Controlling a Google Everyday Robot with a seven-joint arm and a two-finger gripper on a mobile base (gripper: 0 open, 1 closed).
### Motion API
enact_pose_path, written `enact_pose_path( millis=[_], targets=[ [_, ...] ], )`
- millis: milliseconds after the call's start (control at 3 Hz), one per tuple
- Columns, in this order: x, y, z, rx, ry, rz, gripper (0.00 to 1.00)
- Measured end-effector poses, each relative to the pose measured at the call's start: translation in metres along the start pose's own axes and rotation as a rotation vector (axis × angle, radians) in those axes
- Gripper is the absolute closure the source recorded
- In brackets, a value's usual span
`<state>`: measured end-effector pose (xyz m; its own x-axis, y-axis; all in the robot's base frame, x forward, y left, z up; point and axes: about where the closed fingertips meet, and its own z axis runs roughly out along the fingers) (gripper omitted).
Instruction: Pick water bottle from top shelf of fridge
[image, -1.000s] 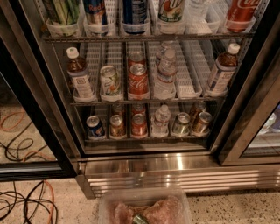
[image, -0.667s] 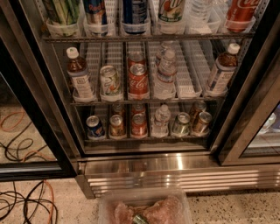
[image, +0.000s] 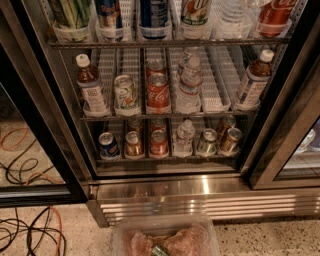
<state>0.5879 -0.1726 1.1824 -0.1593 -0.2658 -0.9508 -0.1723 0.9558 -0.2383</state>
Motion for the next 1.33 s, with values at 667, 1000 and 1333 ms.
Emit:
enact_pose_path(
  millis=[667, 1000, 1333],
  targets=[
    [0.000, 0.009, -0.034, 0.014, 0.019, 0.003, 1.00],
    [0.004, 0.012, -0.045, 0.017, 0.032, 0.006, 1.00],
    [0.007, 0.014, -0.046, 0.018, 0.033, 0.006, 1.00]
  ],
)
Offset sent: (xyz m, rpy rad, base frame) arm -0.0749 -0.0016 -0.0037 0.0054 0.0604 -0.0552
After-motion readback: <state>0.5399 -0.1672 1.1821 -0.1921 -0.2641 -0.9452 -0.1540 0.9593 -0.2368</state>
